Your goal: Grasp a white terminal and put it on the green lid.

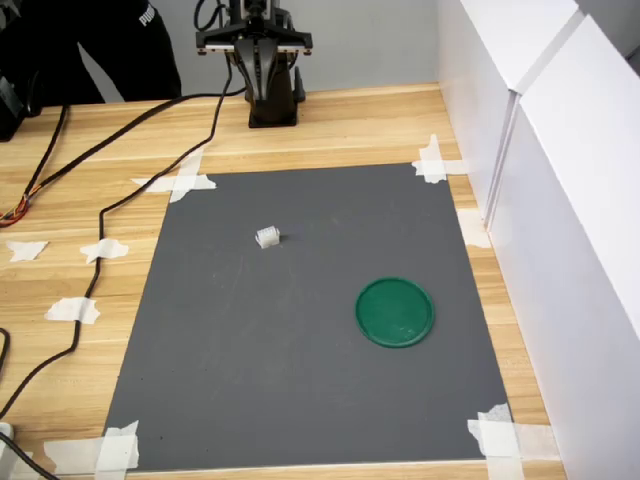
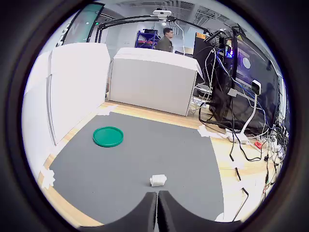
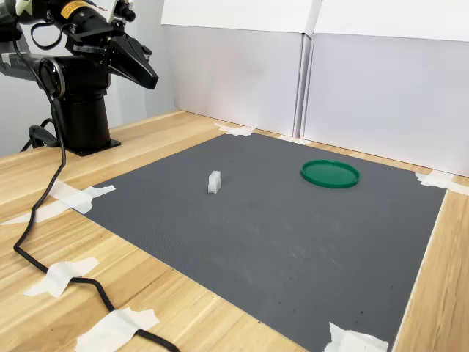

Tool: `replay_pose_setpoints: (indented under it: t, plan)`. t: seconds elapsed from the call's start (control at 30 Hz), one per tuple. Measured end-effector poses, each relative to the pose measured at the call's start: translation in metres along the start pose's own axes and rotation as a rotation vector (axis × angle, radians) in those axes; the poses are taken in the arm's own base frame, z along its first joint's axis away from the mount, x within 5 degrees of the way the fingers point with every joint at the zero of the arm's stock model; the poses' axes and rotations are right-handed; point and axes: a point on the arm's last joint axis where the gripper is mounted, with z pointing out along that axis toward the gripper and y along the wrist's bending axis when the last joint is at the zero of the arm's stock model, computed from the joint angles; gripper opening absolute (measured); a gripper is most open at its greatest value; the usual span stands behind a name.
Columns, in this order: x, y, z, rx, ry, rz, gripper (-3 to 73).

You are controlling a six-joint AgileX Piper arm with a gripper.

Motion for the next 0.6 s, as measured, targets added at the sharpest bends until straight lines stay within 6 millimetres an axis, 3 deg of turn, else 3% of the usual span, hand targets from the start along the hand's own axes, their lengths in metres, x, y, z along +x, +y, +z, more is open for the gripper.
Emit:
replay_pose_setpoints:
  t: [0.6]
  plan:
    - [-0.0027, -0.0006, 0.0, -0.001, 0.003, 0.0, -1.6]
